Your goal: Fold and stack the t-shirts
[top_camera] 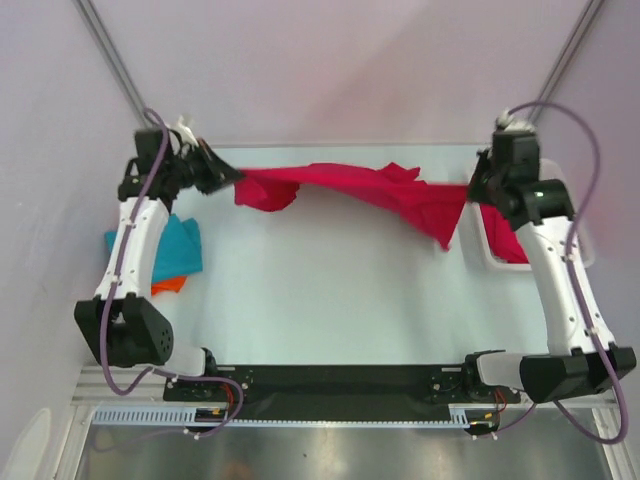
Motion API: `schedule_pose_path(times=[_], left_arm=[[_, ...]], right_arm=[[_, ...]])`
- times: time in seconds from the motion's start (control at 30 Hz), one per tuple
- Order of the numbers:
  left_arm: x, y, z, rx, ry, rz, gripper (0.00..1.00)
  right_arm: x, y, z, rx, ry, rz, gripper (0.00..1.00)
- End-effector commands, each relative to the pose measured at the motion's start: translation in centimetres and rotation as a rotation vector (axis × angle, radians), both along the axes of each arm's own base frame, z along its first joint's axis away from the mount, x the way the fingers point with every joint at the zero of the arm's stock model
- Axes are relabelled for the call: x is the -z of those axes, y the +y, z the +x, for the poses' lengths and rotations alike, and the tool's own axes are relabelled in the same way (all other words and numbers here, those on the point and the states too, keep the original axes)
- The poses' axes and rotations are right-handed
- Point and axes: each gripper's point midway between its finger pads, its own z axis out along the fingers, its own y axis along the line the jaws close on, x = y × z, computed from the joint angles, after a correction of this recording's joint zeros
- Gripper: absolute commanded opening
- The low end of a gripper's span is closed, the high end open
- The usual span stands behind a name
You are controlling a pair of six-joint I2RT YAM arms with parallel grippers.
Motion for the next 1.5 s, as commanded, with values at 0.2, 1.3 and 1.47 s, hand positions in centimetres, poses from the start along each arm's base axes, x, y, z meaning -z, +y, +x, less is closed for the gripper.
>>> schedule_pose_path(times=[0.2, 1.3, 1.47], left_arm=[[5.0, -0.4, -6.5, -0.006, 0.057, -0.015, 0.0], [9.9, -2.1, -11.7, 0.044, 0.197, -0.155, 0.0], [8.7, -1.9, -14.3, 0.021, 0.165, -0.122, 0.0]], right_arm=[[6.8, 1.6, -9.0, -0.037, 0.195, 0.095, 0.0], [10.7, 2.2, -13.9, -0.057, 0.374, 0.129, 0.0], [10.2, 2.6, -16.2, -0.06, 0.383, 0.174, 0.0]])
